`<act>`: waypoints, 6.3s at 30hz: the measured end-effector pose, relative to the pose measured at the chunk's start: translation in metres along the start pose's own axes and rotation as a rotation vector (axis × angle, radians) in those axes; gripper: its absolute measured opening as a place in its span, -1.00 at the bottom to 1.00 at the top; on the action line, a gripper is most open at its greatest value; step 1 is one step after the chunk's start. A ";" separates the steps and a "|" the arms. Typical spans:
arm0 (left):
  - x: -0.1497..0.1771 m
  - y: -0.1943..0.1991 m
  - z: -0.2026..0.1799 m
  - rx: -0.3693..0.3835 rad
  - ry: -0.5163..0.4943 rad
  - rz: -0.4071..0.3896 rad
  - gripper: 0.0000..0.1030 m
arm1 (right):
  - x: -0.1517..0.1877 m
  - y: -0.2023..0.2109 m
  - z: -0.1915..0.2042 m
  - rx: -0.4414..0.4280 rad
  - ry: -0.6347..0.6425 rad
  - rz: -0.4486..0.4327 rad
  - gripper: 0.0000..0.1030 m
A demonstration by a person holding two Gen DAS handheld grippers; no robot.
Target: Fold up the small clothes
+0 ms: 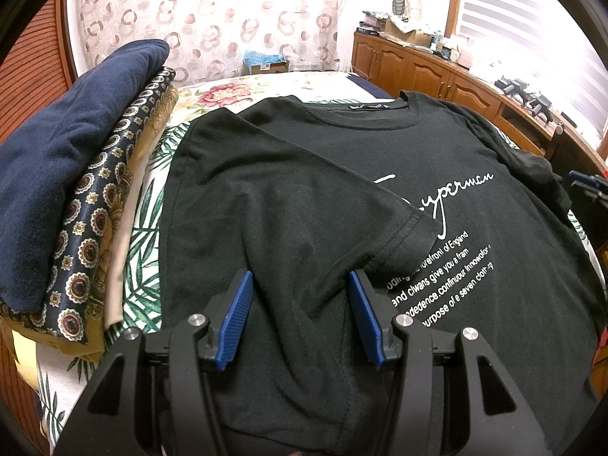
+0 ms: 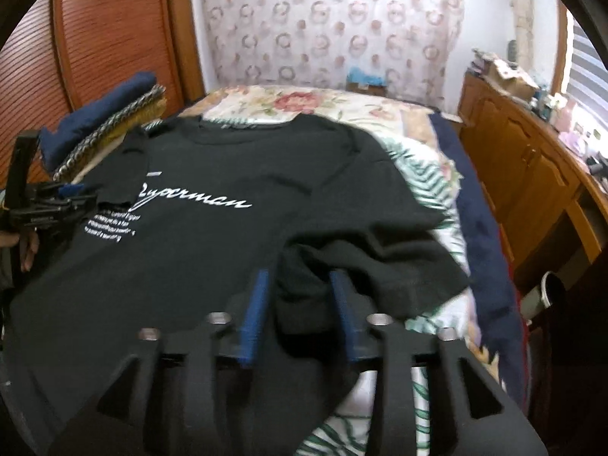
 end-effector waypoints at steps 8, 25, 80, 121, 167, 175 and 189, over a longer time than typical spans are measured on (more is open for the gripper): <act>0.002 0.014 0.000 0.005 0.025 -0.031 0.00 | 0.001 0.004 -0.071 0.105 -0.139 -0.004 0.04; -0.001 0.096 -0.023 0.013 0.006 -0.237 0.00 | -0.007 -0.025 -0.084 0.149 -0.089 0.036 -0.96; 0.014 0.076 -0.037 0.041 0.024 -0.190 0.00 | -0.044 -0.056 0.039 0.018 0.093 0.071 -0.84; 0.010 0.078 -0.017 0.017 0.058 -0.207 0.00 | 0.003 -0.001 0.093 -0.102 0.208 0.014 -0.19; -0.133 -0.032 0.050 -0.214 -0.116 0.193 -0.06 | -0.075 -0.097 0.002 0.007 0.110 0.094 0.12; -0.135 -0.052 0.059 -0.278 -0.152 0.270 -0.11 | -0.076 -0.099 0.004 0.006 0.114 0.093 0.13; -0.134 -0.062 0.063 -0.231 -0.181 0.281 -0.86 | -0.075 -0.099 0.003 0.005 0.114 0.094 0.14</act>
Point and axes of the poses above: each gripper's, at about its wrist camera, not at the fingertips, and y roughly against the way its jaws point, z to its left, x to its underside, the point moved 8 cm from there along -y, roughly the way its jaws point, and after that the axes turned 13 degrees about z, right-handed, at the moved point
